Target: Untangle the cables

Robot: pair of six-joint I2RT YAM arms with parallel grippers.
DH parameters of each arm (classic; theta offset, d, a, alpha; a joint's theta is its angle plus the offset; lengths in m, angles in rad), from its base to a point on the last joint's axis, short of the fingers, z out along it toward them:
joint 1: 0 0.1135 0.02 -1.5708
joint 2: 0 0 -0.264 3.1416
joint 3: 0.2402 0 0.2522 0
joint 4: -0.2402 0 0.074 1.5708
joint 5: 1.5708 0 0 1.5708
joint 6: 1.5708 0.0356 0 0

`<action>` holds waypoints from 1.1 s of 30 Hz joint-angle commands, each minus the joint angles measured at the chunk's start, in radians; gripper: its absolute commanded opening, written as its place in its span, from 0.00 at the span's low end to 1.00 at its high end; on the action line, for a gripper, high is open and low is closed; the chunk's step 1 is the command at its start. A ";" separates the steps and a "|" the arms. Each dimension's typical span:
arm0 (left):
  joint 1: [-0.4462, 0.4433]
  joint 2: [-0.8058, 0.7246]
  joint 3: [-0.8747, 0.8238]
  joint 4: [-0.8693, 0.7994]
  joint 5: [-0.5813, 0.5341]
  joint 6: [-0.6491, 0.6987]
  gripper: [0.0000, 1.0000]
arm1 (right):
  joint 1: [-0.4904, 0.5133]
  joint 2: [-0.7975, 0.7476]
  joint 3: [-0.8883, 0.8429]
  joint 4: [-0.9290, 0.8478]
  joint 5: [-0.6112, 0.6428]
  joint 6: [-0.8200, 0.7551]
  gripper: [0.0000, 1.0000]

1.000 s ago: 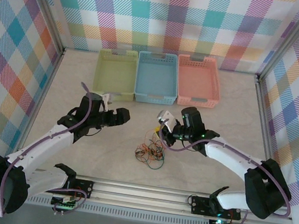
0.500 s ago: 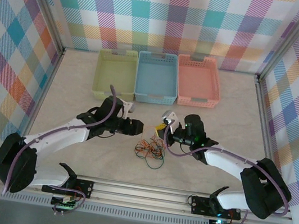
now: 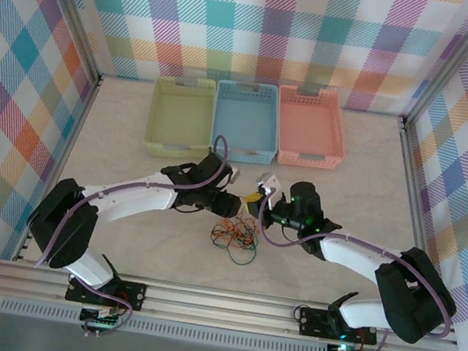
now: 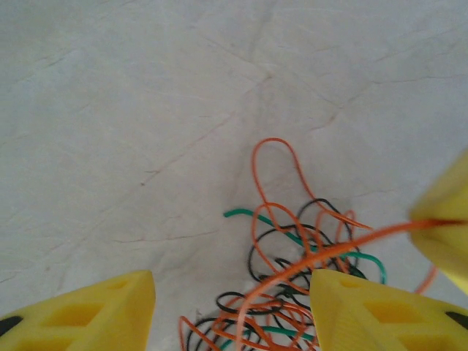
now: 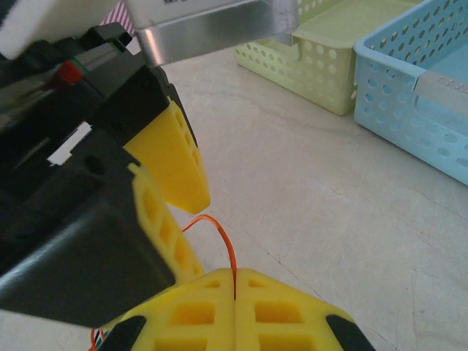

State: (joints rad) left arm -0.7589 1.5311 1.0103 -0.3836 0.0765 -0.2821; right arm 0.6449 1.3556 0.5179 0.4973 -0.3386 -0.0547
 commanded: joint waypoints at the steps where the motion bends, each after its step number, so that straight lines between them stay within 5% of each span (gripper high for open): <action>1: -0.011 0.014 0.062 -0.046 -0.063 -0.018 0.57 | 0.004 -0.011 -0.013 0.049 -0.004 0.020 0.00; 14: -0.004 0.149 0.183 -0.109 -0.084 -0.072 0.44 | 0.007 -0.030 -0.033 0.077 0.006 0.025 0.00; 23: -0.006 0.099 0.135 -0.075 0.060 -0.082 0.48 | 0.006 -0.035 -0.039 0.085 0.020 0.029 0.00; 33: -0.012 -0.065 0.011 -0.091 0.063 -0.107 0.55 | 0.007 -0.032 -0.038 0.088 0.017 0.037 0.00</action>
State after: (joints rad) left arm -0.7593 1.4834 1.0359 -0.4625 0.1165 -0.3866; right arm 0.6441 1.3380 0.4877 0.5457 -0.3138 -0.0334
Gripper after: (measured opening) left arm 0.538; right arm 0.064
